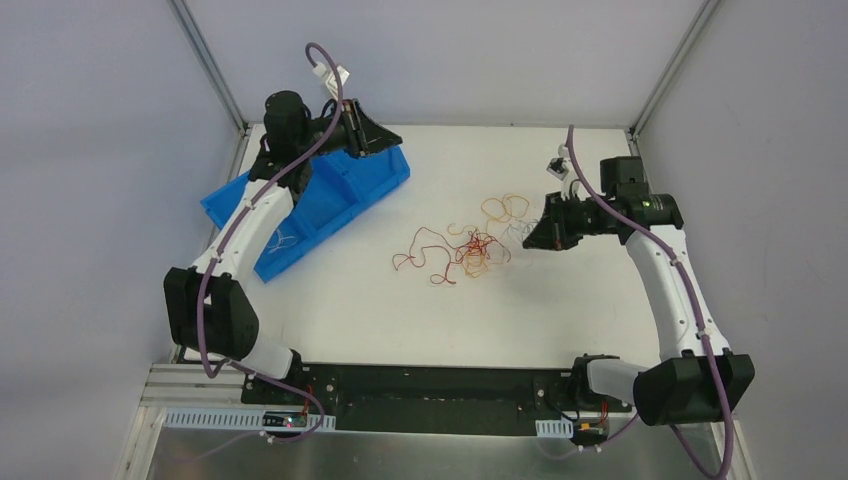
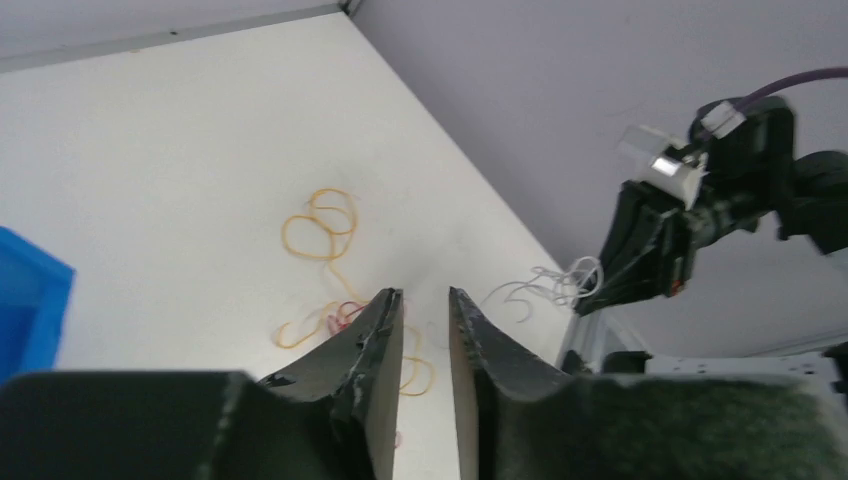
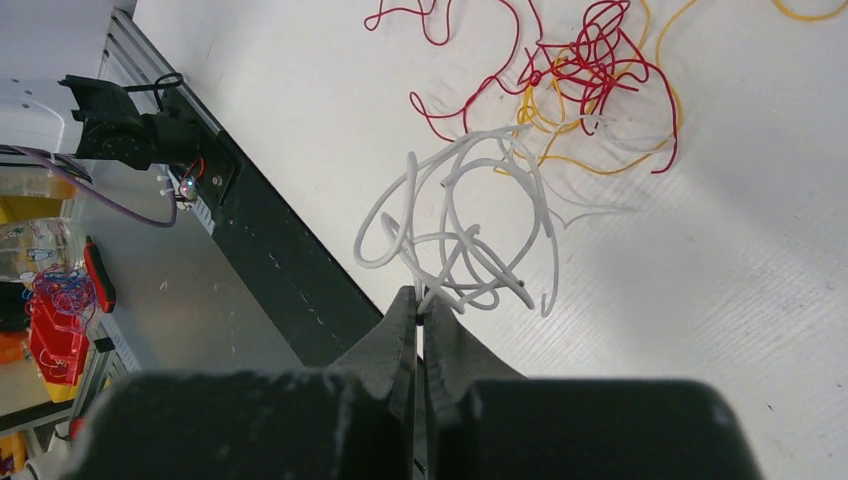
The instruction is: Untangle the cables
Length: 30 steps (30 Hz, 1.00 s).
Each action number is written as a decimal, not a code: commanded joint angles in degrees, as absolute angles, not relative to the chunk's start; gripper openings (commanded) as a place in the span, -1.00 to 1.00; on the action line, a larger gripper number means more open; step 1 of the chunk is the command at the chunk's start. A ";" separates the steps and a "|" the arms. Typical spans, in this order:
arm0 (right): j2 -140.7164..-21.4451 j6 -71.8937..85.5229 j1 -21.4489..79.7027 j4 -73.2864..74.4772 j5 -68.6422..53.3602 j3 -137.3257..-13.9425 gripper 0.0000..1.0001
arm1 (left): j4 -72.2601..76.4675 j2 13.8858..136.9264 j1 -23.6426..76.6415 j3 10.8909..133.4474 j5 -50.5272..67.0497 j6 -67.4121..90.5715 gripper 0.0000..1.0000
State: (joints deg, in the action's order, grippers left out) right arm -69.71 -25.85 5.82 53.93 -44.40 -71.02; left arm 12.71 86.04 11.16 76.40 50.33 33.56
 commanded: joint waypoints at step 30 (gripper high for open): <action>-69.81 -17.21 19.49 52.82 -50.89 -80.91 -1.00 | 1.03 86.58 40.91 80.63 59.89 3.10 -1.00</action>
